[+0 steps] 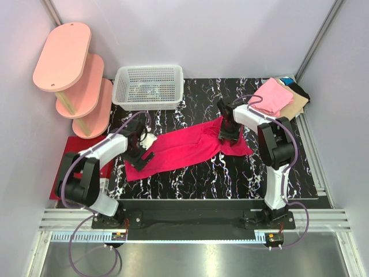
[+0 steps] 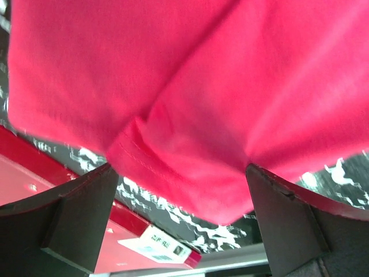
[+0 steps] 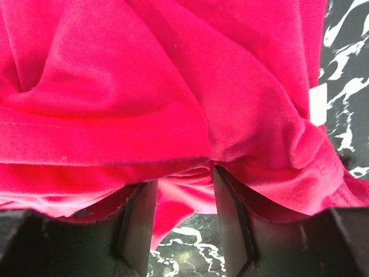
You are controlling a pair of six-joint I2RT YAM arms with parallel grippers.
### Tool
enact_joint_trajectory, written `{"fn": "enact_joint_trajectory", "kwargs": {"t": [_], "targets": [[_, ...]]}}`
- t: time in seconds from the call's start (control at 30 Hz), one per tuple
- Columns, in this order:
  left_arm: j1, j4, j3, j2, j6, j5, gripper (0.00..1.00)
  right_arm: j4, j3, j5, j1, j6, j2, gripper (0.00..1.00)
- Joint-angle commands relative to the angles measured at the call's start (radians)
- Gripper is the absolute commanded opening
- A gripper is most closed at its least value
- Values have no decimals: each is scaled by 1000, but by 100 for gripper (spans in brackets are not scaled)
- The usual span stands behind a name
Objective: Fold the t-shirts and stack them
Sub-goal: Rotate the tshirt 45 degrees
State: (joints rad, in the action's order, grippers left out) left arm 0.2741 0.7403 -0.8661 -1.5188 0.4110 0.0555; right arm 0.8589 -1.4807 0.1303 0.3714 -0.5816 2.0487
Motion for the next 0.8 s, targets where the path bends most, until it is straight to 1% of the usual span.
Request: {"fn": "enact_joint_trajectory", "kwargs": {"t": [0.0, 0.07, 0.17, 0.2, 0.3, 0.33, 0.43, 0.47, 0.53, 0.57, 0.6, 0.7, 0.77], "targets": [[4, 19, 18, 142, -43, -17, 99, -28, -44, 113, -3, 37, 4, 52], [4, 34, 32, 178, -49, -2, 99, 6, -67, 118, -3, 40, -4, 52], [-9, 33, 85, 236, -38, 50, 99, 31, -89, 173, -3, 46, -31, 53], [-15, 27, 96, 255, -35, 58, 99, 34, -98, 205, -3, 49, -42, 53], [-39, 28, 104, 275, -26, 61, 99, 61, -133, 239, -3, 55, -44, 54], [-39, 30, 93, 279, -32, 63, 99, 83, -144, 229, -3, 48, -45, 54], [-35, 53, -11, 287, -52, 26, 99, 86, -162, 134, -2, 31, -77, 54], [-27, 56, -72, 272, -60, -5, 99, 81, -162, 93, 0, 26, -87, 54], [-12, 65, -123, 241, -73, -34, 99, 77, -162, 63, 0, 17, -110, 54], [3, 67, -157, 191, -75, -49, 99, 75, -159, 54, 1, 12, -114, 54], [7, 71, -169, 165, -69, -49, 99, 75, -150, 57, 1, 8, -119, 54], [10, 68, -189, 83, -32, -149, 99, 66, -119, 58, 1, 5, -110, 54], [10, 71, -198, 42, 15, -163, 99, 51, -99, 60, 1, 2, -99, 54]]}}
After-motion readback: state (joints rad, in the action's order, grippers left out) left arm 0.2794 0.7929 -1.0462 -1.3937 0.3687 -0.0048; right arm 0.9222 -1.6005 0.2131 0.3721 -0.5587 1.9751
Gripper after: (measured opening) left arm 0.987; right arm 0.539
